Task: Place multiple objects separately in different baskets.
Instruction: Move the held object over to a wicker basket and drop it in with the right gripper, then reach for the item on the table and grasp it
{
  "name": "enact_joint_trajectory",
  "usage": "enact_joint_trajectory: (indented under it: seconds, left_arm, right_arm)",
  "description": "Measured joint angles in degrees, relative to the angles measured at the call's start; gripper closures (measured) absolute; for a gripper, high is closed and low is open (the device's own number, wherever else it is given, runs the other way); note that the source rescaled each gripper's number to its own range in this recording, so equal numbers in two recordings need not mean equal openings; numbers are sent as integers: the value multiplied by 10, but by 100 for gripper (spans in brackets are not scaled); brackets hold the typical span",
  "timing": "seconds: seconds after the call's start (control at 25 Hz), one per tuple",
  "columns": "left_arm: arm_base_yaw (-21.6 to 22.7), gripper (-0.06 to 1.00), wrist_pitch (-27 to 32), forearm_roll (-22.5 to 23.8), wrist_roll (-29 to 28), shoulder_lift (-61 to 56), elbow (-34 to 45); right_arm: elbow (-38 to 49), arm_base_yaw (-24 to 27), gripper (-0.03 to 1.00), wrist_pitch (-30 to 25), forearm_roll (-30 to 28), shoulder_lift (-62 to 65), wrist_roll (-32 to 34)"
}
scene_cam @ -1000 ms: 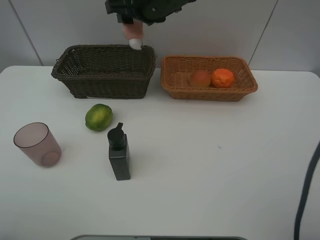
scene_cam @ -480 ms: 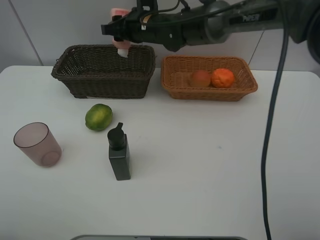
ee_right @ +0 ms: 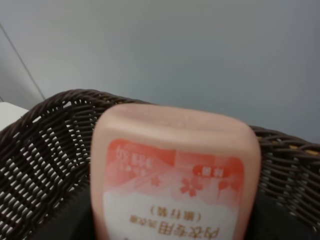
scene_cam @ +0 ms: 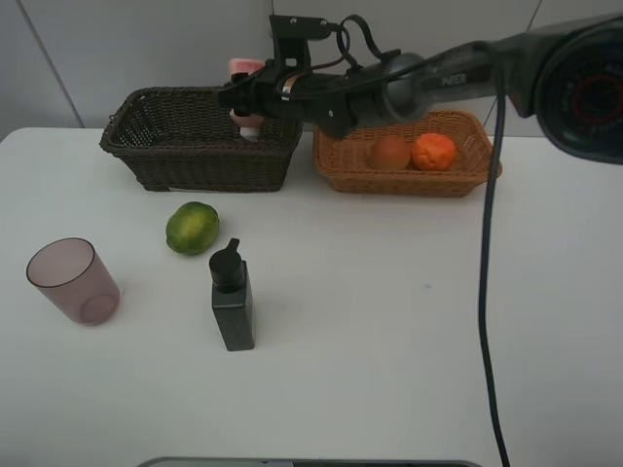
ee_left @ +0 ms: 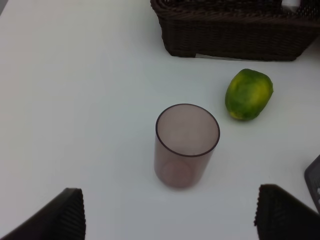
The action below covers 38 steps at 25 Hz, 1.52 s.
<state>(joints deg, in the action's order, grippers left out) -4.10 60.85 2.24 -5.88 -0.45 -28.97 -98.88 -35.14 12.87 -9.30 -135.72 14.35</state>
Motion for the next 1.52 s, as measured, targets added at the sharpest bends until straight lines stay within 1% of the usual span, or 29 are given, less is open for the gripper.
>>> enact_joint_trajectory:
  seconds: [0.36,0.4,0.48,0.56,0.6,0.64,0.68,0.72,0.76,0.84,0.92,1.0,1.12,1.16,1.2,1.28,1.32,1.4,1.48,1.52]
  left_arm:
    - [0,12,0,0,0,0,0]
    - [0,12,0,0,0,0,0]
    - [0,12,0,0,0,0,0]
    - [0,12,0,0,0,0,0]
    - [0,12,0,0,0,0,0]
    - [0,12,0,0,0,0,0]
    - [0,12,0,0,0,0,0]
    - [0,12,0,0,0,0,0]
    - [0,12,0,0,0,0,0]
    - [0,12,0,0,0,0,0]
    - [0,12,0,0,0,0,0]
    - [0,12,0,0,0,0,0]
    - [0,12,0,0,0,0,0]
    - [0,12,0,0,0,0,0]
    - [0,12,0,0,0,0,0]
    - [0,12,0,0,0,0,0]
    - [0,12,0,0,0,0,0]
    - [0,12,0,0,0,0,0]
    - [0,12,0,0,0,0,0]
    - [0,12,0,0,0,0,0]
  right_arm:
    - [0,0,97,-2,0,-10,0]
    - [0,0,95,-1,0,-10,0]
    - [0,0,74,3,0,-10,0]
    - [0,0,44,5,0,-10,0]
    - [0,0,34,5,0,-10,0]
    - [0,0,34,5,0,-10,0]
    - [0,0,24,5,0,-10,0]
    - [0,0,19,2,0,-10,0]
    - [0,0,16,-4,0,-8,0]
    - [0,0,13,-27,-1,-1,0]
    - [0,0,12,-61,-1,16,0]
    - [0,0,12,-110,-1,40,0]
    - [-1,0,12,-207,-1,87,0]
    - [-1,0,12,-263,-1,104,0]
    - [-1,0,12,-307,-1,120,0]
    - [-2,3,12,-419,8,148,-7]
    - [-2,8,12,-477,22,161,-20]
    - [1,21,12,-575,55,182,-50]
    - [22,42,12,-648,89,211,-84]
    - [38,52,12,-670,103,229,-95]
